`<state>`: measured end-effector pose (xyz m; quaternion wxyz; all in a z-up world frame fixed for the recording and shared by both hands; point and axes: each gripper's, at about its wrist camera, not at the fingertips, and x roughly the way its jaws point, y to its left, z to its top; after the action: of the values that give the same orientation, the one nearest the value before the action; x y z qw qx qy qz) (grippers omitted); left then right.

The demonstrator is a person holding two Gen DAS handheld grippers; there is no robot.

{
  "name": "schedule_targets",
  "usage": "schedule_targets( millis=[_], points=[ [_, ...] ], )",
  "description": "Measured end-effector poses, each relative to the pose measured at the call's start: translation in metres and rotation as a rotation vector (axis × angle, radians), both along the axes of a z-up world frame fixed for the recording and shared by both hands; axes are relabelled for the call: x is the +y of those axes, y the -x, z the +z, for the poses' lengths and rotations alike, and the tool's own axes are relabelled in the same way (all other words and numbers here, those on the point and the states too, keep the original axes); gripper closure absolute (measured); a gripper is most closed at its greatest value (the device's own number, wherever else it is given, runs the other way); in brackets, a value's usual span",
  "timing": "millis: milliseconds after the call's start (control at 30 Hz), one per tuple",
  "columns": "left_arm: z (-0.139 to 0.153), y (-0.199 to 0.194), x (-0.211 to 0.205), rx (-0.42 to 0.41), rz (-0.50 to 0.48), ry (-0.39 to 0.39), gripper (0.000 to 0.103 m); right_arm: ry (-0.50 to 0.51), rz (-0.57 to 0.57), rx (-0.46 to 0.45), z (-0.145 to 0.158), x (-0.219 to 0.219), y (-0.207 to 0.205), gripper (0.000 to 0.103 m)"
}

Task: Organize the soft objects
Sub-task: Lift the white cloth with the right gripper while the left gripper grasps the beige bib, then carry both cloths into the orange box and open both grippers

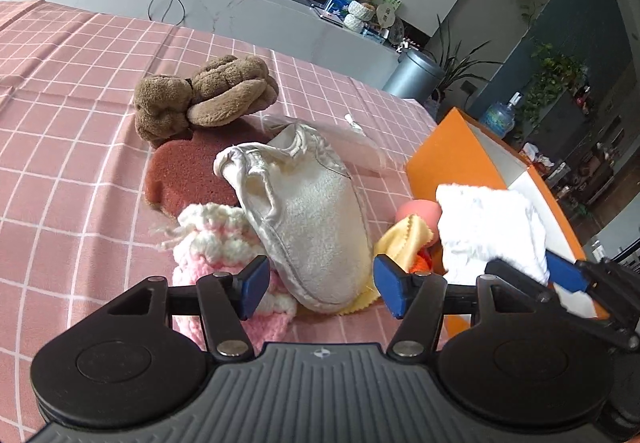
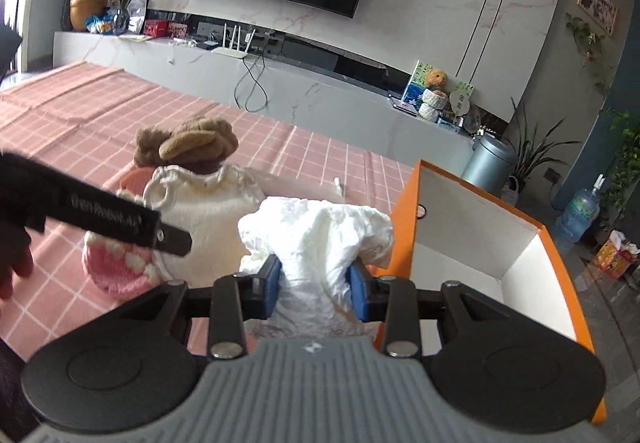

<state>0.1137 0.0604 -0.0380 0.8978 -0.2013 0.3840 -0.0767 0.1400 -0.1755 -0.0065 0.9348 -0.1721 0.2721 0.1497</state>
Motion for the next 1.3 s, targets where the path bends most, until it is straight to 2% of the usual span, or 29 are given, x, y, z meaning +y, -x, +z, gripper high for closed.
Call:
schedule_targets(
  millis=[167, 200, 267, 400, 533, 667, 733, 767, 800, 900, 1033, 1300],
  points=[
    [0.0, -0.014, 0.0, 0.004, 0.023, -0.031, 0.033, -0.005, 0.042, 0.001, -0.005, 0.023, -0.028, 0.067],
    [0.0, -0.016, 0.0, 0.001, 0.025, -0.034, 0.038, -0.01, 0.047, 0.007, -0.009, 0.028, -0.035, 0.068],
    [-0.001, -0.021, 0.002, 0.016, 0.045, -0.057, 0.041, -0.005, 0.028, 0.022, -0.02, 0.035, -0.048, 0.068],
    [-0.004, -0.026, 0.008, -0.019, 0.021, -0.017, 0.043, -0.066, -0.002, 0.123, -0.038, 0.035, -0.068, 0.068],
    [-0.002, -0.026, 0.01, -0.084, -0.017, 0.039, 0.046, -0.086, -0.004, 0.133, -0.046, 0.035, -0.069, 0.068],
    [-0.014, -0.043, 0.008, -0.027, -0.009, 0.052, 0.047, -0.137, -0.01, 0.161, -0.047, 0.03, -0.073, 0.068],
    [-0.018, -0.048, 0.007, -0.028, 0.008, 0.027, 0.05, -0.139, -0.005, 0.163, -0.048, 0.031, -0.073, 0.068],
    [-0.017, -0.05, 0.005, -0.037, 0.011, 0.017, 0.057, -0.135, -0.006, 0.159, -0.049, 0.032, -0.072, 0.068],
    [-0.016, -0.049, 0.004, -0.049, 0.011, 0.005, 0.069, -0.131, -0.007, 0.155, -0.049, 0.032, -0.072, 0.068],
    [-0.011, -0.047, -0.004, -0.073, 0.0, -0.079, 0.093, -0.13, -0.01, 0.149, -0.05, 0.032, -0.071, 0.067],
    [-0.001, -0.037, -0.011, -0.126, -0.013, -0.127, 0.096, -0.137, -0.017, 0.112, -0.041, 0.029, -0.065, 0.068],
    [0.044, -0.011, -0.017, -0.26, -0.034, -0.141, 0.098, -0.235, -0.029, 0.027, 0.004, 0.005, -0.041, 0.067]
  ],
)
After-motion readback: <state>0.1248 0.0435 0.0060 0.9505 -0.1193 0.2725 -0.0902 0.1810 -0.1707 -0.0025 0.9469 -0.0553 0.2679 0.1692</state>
